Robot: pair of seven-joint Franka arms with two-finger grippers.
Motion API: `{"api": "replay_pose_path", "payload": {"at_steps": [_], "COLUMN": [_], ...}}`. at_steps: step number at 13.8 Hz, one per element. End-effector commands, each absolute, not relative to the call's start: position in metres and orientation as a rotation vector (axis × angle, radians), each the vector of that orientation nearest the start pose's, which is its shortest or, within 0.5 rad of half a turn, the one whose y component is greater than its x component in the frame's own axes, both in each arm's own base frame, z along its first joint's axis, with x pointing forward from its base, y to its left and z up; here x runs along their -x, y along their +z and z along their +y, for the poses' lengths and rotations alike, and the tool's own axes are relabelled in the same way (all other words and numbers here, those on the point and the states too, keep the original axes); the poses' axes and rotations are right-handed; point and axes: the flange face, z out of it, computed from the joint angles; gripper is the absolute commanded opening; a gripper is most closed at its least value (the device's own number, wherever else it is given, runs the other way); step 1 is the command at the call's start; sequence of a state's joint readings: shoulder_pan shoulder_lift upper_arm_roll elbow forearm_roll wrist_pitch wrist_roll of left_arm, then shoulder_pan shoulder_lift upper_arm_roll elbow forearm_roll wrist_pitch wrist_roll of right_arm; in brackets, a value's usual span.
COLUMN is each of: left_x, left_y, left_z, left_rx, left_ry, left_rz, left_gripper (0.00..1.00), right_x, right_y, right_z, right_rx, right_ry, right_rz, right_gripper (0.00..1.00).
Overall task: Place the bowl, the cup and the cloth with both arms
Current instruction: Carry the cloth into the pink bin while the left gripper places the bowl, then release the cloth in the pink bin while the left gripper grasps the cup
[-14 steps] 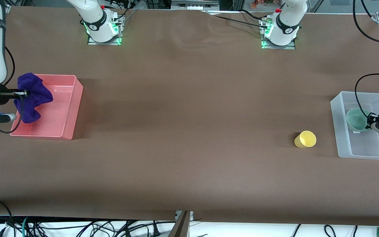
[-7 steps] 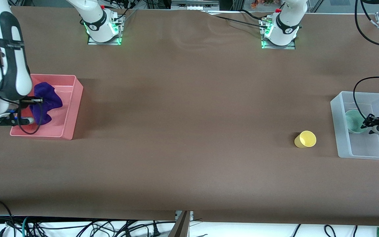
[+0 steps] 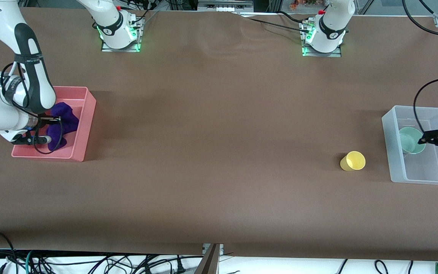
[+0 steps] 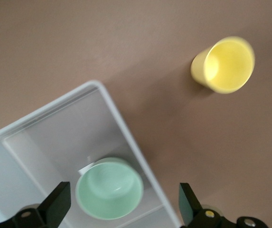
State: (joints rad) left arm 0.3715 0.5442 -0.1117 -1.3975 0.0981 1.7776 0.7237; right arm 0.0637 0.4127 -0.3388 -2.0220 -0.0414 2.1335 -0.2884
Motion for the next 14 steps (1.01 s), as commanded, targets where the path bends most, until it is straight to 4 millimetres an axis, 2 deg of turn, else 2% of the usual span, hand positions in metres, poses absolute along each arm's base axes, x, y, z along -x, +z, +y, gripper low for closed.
{"api": "replay_pose_path", "payload": {"at_steps": [1,3,4,5,7,10,12,13,14], "left_x": [-0.676,-0.681,-0.681,-0.683,-0.685,-0.689,-0.682,-0.679,-0.677], "left_y": [0.360,0.341,0.335,0.321,0.296,0.253,0.237,0.233,0.229], "left_z": [0.144,0.096,0.078,0.065,0.059,0.059,0.059,0.062,0.064], "left_rx": [3.109,3.109,3.107,3.106,3.109,3.096,3.085,3.083,3.081], "left_ry": [0.314,0.352,0.360,0.340,0.264,0.231,0.263,0.278,0.287], "left_rz": [0.592,0.466,0.407,0.375,0.379,0.434,0.452,0.478,0.533], "left_gripper": [1.00,1.00,1.00,1.00,0.99,0.96,0.84,0.68,0.47], "right_x": [-0.553,-0.573,-0.589,-0.603,-0.616,-0.619,-0.616,-0.613,-0.612], "right_y": [0.264,0.311,0.342,0.372,0.419,0.466,0.490,0.503,0.510], "right_z": [-0.155,-0.147,-0.133,-0.114,-0.093,-0.054,-0.017,-0.001,0.012], "right_rx": [3.184,3.167,3.160,3.151,3.148,3.132,3.134,3.145,3.145], "right_ry": [0.450,0.478,0.494,0.504,0.481,0.398,0.383,0.378,0.371], "right_rz": [-0.118,-0.138,-0.160,-0.196,-0.241,-0.328,-0.296,-0.208,-0.199], "right_gripper": [1.00,1.00,1.00,1.00,1.00,1.00,1.00,1.00,1.00]}}
